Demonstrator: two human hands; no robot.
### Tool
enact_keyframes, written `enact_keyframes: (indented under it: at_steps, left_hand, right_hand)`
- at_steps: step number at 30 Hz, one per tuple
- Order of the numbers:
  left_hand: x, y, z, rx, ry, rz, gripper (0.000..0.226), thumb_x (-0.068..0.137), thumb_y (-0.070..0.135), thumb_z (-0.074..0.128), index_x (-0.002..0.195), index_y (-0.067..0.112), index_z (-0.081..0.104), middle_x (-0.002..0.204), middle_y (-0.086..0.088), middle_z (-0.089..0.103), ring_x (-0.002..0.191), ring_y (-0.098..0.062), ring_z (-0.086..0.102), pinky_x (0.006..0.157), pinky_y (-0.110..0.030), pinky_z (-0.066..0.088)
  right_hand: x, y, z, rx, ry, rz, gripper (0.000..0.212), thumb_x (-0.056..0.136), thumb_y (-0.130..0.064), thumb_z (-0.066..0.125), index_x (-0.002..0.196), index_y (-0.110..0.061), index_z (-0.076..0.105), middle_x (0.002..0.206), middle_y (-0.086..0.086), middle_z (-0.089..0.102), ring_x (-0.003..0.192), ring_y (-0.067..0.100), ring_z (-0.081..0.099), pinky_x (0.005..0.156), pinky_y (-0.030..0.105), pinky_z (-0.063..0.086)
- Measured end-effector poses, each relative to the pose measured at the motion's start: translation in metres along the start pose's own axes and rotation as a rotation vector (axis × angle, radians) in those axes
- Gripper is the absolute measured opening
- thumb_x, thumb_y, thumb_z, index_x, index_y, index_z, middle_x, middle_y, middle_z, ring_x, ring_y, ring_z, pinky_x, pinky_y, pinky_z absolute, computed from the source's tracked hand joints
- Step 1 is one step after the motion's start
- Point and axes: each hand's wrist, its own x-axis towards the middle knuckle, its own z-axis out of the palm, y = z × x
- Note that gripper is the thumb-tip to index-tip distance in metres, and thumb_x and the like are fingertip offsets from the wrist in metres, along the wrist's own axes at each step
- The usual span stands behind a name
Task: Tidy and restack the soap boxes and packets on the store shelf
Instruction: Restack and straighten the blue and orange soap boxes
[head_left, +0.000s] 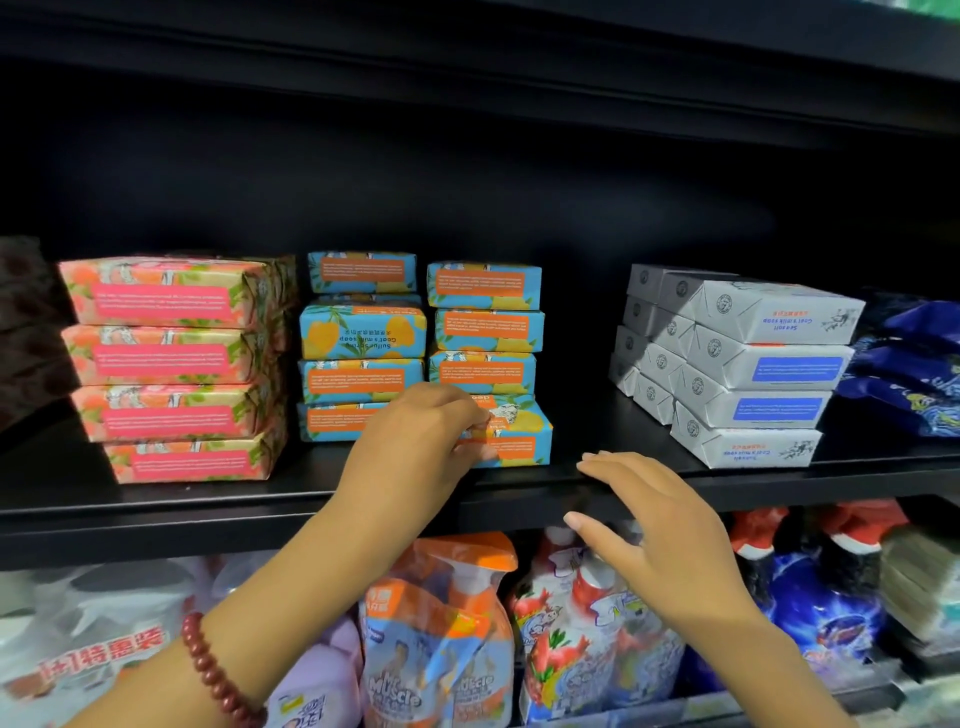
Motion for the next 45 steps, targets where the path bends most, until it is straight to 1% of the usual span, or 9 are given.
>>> enact_keyframes:
  at_steps: [10, 14, 19, 22, 25, 28, 32, 39, 45]
  left_hand:
    - [-0.001, -0.004, 0.001, 0.041, -0.039, -0.044, 0.033, 0.087, 0.032, 0.066, 0.115, 0.016, 0.066, 0.117, 0.003, 0.062, 0.111, -0.018, 0.052, 0.086, -0.029, 0.044]
    - [-0.026, -0.015, -0.017, 0.071, 0.028, -0.047, 0.037, 0.084, 0.044, 0.065, 0.105, 0.013, 0.069, 0.105, 0.0, 0.067, 0.099, -0.022, 0.061, 0.075, -0.034, 0.052]
    - [-0.062, -0.034, -0.034, 0.13, 0.079, -0.079, 0.046, 0.086, 0.05, 0.048, 0.086, 0.011, 0.073, 0.085, 0.001, 0.07, 0.08, -0.021, 0.067, 0.064, -0.031, 0.054]
    - [-0.071, -0.041, -0.04, 0.169, 0.056, -0.069, 0.047, 0.085, 0.051, 0.048, 0.081, 0.014, 0.075, 0.082, 0.005, 0.071, 0.076, -0.016, 0.067, 0.061, -0.025, 0.052]
    - [-0.07, -0.042, -0.042, 0.157, 0.035, -0.078, 0.046, 0.083, 0.052, 0.049, 0.081, 0.015, 0.076, 0.084, 0.006, 0.072, 0.078, -0.012, 0.068, 0.066, -0.021, 0.049]
    - [-0.069, -0.041, -0.044, 0.142, 0.014, -0.08, 0.046, 0.083, 0.053, 0.049, 0.082, 0.015, 0.076, 0.085, 0.007, 0.072, 0.079, -0.012, 0.068, 0.066, -0.021, 0.05]
    - [-0.071, -0.042, -0.045, 0.14, 0.0, -0.083, 0.044, 0.082, 0.053, 0.056, 0.084, 0.014, 0.077, 0.086, 0.006, 0.073, 0.08, -0.012, 0.069, 0.067, -0.021, 0.052]
    - [-0.072, -0.046, -0.039, 0.15, 0.052, -0.057, 0.045, 0.083, 0.052, 0.05, 0.082, 0.016, 0.077, 0.085, 0.008, 0.072, 0.078, -0.01, 0.068, 0.067, -0.019, 0.05]
    - [-0.072, -0.047, -0.038, 0.141, 0.04, -0.06, 0.044, 0.084, 0.052, 0.05, 0.082, 0.017, 0.076, 0.085, 0.009, 0.072, 0.079, -0.009, 0.067, 0.068, -0.018, 0.048]
  right_hand:
    - [0.007, -0.007, -0.01, 0.042, -0.044, -0.03, 0.04, 0.082, -0.041, 0.064, 0.119, -0.025, 0.06, 0.121, -0.018, 0.053, 0.112, -0.003, 0.045, 0.088, 0.003, 0.026]
    - [0.035, -0.031, -0.026, 0.228, 0.044, -0.098, 0.037, 0.082, -0.033, 0.066, 0.116, -0.02, 0.062, 0.114, -0.021, 0.054, 0.106, -0.008, 0.047, 0.088, -0.004, 0.026]
    - [0.09, -0.081, -0.02, 0.228, 0.033, -0.282, 0.047, 0.086, -0.036, 0.062, 0.129, -0.019, 0.054, 0.13, -0.008, 0.053, 0.12, 0.002, 0.045, 0.1, 0.013, 0.032]
    - [0.122, -0.107, -0.007, 0.114, -0.081, -0.391, 0.053, 0.091, -0.038, 0.055, 0.139, -0.018, 0.042, 0.144, -0.004, 0.042, 0.131, 0.008, 0.034, 0.103, 0.016, 0.022]
    - [0.144, -0.125, 0.006, -0.03, -0.199, -0.437, 0.058, 0.095, -0.042, 0.046, 0.144, -0.016, 0.031, 0.147, -0.001, 0.036, 0.134, 0.014, 0.031, 0.105, 0.027, 0.028]
    - [0.154, -0.136, 0.018, -0.133, -0.187, -0.408, 0.051, 0.095, -0.043, 0.045, 0.136, -0.016, 0.037, 0.134, 0.002, 0.045, 0.123, 0.019, 0.039, 0.092, 0.033, 0.039]
    - [0.16, -0.139, 0.022, -0.178, -0.092, -0.469, 0.039, 0.091, -0.045, 0.049, 0.119, -0.018, 0.041, 0.117, 0.001, 0.046, 0.108, 0.018, 0.039, 0.075, 0.026, 0.032]
    - [0.172, -0.148, 0.021, -0.184, -0.196, -0.448, 0.04, 0.087, -0.05, 0.054, 0.096, -0.025, 0.023, 0.072, -0.007, 0.04, 0.075, 0.017, 0.043, 0.049, 0.025, 0.026]
    - [0.182, -0.151, 0.02, -0.11, -0.236, -0.351, 0.072, 0.072, -0.058, 0.068, 0.126, -0.015, 0.046, 0.117, 0.005, 0.052, 0.108, 0.023, 0.048, 0.083, 0.032, 0.043]
